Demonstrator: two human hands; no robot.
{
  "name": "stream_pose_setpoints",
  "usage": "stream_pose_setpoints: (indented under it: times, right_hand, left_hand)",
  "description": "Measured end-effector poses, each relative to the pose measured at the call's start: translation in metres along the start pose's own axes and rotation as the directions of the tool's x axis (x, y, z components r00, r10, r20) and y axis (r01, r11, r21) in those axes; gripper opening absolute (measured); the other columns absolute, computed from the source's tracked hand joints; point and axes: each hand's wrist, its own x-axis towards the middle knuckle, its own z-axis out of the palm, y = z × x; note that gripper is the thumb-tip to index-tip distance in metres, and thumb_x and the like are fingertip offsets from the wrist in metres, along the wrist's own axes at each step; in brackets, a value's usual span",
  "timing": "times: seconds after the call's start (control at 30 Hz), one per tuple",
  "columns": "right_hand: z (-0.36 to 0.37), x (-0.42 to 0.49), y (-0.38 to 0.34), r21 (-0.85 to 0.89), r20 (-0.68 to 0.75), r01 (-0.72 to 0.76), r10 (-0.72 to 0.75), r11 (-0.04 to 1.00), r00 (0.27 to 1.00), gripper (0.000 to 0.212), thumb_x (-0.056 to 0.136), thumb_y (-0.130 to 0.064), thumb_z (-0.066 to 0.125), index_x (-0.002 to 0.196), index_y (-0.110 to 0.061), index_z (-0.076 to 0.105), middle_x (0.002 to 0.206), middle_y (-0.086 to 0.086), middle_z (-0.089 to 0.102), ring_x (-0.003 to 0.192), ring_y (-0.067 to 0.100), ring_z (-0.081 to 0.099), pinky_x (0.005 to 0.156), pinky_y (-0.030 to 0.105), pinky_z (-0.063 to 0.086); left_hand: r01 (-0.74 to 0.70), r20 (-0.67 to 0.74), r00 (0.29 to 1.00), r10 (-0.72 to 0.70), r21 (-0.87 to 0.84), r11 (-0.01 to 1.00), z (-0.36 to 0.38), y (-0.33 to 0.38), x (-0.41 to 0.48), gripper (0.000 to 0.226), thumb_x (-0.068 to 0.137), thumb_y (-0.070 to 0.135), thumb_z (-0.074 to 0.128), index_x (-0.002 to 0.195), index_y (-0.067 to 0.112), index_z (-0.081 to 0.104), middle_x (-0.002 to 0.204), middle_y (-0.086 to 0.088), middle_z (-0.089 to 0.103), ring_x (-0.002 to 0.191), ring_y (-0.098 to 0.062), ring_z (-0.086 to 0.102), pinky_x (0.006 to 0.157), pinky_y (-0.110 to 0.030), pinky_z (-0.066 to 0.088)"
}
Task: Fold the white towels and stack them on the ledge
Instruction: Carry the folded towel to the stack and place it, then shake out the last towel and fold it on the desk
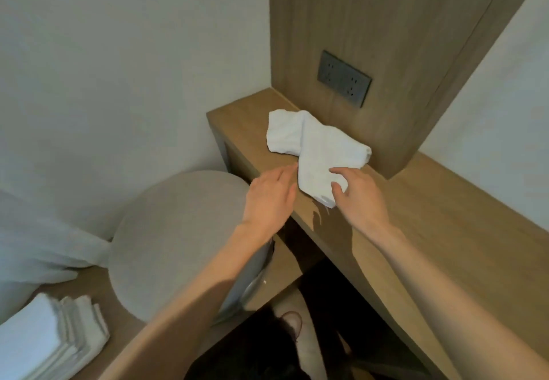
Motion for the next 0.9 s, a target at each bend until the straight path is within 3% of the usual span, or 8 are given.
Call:
stream_pose_setpoints:
  times: [0.2,0.33,0.43,0.57,0.7,0.9]
  right_hand:
    - [0.026,0.033,0.037,0.027,0.186,-0.096,0.089,0.995,0.979,0.029,0.095,-0.025,0.055,0.124,-0.023,0.059,0.132,0.001,0.057,0.116,0.02,0.054,0.093,0.029,0.045]
    - [0.052,0.048,0.051,0.083,0.314,-0.193,0.158,0.978,0.936,0.034,0.092,-0.02,0.06,0.125,-0.019,0.056,0.133,0.006,0.054,0.118,0.022,0.051,0.097,0.029,0.041]
    - [0.071,0.055,0.059,0.083,0.372,-0.239,0.192,0.968,0.908,0.039,0.089,-0.022,0.064,0.126,-0.017,0.054,0.132,0.007,0.051,0.12,0.021,0.048,0.099,0.027,0.035]
    - [0.091,0.059,0.07,0.022,0.394,-0.244,0.216,0.97,0.893,0.04,0.088,-0.024,0.066,0.125,-0.015,0.054,0.129,0.006,0.051,0.119,0.021,0.047,0.097,0.026,0.034]
    - [0.097,0.062,0.076,0.014,0.324,-0.239,0.221,0.971,0.92,0.022,0.09,-0.021,0.063,0.11,-0.014,0.062,0.116,0.004,0.057,0.105,0.019,0.053,0.086,0.024,0.041]
    - [0.089,0.07,0.074,0.022,0.249,-0.312,0.297,0.95,0.922,0.015,0.095,-0.015,0.051,0.103,-0.009,0.063,0.104,0.011,0.066,0.091,0.028,0.06,0.079,0.039,0.049]
  left_hand:
    - [-0.032,0.237,0.971,0.042,-0.044,0.999,0.065,-0.022,0.055,0.049,0.099,0.028,0.046,0.146,0.02,0.035,0.146,-0.001,0.044,0.13,-0.021,0.044,0.107,-0.036,0.038]
    - [-0.065,0.398,0.914,0.072,-0.03,0.997,0.102,-0.045,0.077,0.064,0.093,0.033,0.057,0.149,0.027,0.026,0.157,0.001,0.022,0.141,-0.02,0.026,0.113,-0.039,0.03]
    - [-0.154,0.418,0.897,0.146,-0.016,0.988,0.121,-0.058,0.088,0.068,0.09,0.038,0.062,0.148,0.028,0.029,0.159,0.002,0.012,0.146,-0.022,0.015,0.114,-0.039,0.027]
    - [-0.213,0.364,0.91,0.196,0.007,0.977,0.14,-0.069,0.101,0.052,0.093,0.038,0.057,0.141,0.027,0.044,0.154,0.003,0.029,0.14,-0.022,0.031,0.106,-0.033,0.033]
    - [-0.192,0.377,0.91,0.174,0.013,0.981,0.149,-0.075,0.112,0.044,0.096,0.034,0.05,0.14,0.031,0.046,0.149,0.005,0.04,0.125,-0.021,0.049,0.099,-0.033,0.039]
    - [-0.222,0.262,0.939,0.222,-0.03,0.975,0.144,-0.07,0.118,0.031,0.095,0.031,0.054,0.121,0.02,0.065,0.126,0.0,0.063,0.111,-0.023,0.058,0.091,-0.031,0.044]
